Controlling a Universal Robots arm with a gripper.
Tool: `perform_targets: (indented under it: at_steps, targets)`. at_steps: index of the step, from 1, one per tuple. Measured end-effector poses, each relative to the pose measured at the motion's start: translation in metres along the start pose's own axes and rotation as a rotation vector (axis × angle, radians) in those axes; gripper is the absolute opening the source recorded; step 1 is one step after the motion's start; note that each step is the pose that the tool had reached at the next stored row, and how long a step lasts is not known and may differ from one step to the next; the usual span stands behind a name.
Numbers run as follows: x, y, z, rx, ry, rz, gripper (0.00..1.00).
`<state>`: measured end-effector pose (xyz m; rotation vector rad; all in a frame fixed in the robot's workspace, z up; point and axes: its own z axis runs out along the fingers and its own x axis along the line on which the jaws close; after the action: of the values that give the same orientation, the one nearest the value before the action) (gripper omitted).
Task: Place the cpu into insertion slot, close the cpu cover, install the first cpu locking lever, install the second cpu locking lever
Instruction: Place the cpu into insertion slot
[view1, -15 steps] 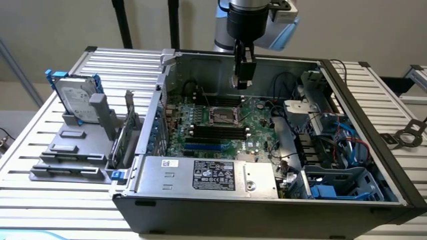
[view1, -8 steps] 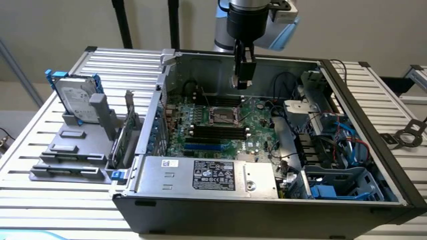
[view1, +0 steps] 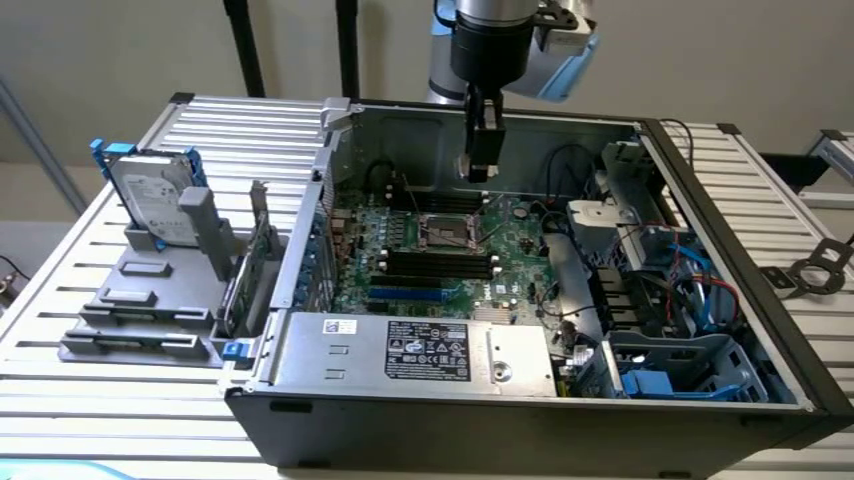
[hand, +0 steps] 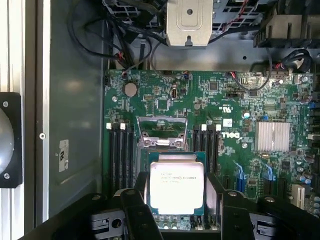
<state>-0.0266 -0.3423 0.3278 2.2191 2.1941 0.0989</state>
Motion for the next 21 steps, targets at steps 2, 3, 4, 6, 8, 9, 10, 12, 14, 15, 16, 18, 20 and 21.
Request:
perform_targets:
  at_steps: [2, 3, 4, 6, 8, 9, 10, 12, 14, 15, 16, 18, 20, 21]
  targets:
    - [0.000, -0.0020, 0.0019, 0.0054, -0.0022, 0.005, 0.55]
    - [0.001, -0.0039, 0.0035, 0.0061, -0.0026, 0.006, 0.55]
    - [0.001, -0.0058, 0.0052, 0.0062, -0.0025, 0.007, 0.55]
    - [0.001, -0.0090, 0.0086, 0.0063, -0.0026, 0.007, 0.55]
    - [0.002, -0.0109, 0.0121, 0.0063, -0.0027, 0.007, 0.55]
    - [0.002, -0.0116, 0.0139, 0.0063, -0.0027, 0.007, 0.55]
    - [0.002, -0.0127, 0.0156, 0.0063, -0.0026, 0.007, 0.55]
    - [0.003, -0.0146, 0.0193, 0.0063, -0.0026, 0.007, 0.55]
    - [0.003, -0.0164, 0.0228, 0.0063, -0.0027, 0.007, 0.55]
    - [0.003, -0.0169, 0.0246, 0.0063, -0.0027, 0.007, 0.55]
    - [0.003, -0.0174, 0.0263, 0.0063, -0.0026, 0.007, 0.55]
    - [0.003, -0.0178, 0.0301, 0.0063, -0.0026, 0.007, 0.55]
    - [0.003, -0.0180, 0.0337, 0.0063, -0.0026, 0.007, 0.55]
    - [0.003, -0.0182, 0.0355, 0.0063, -0.0026, 0.007, 0.55]
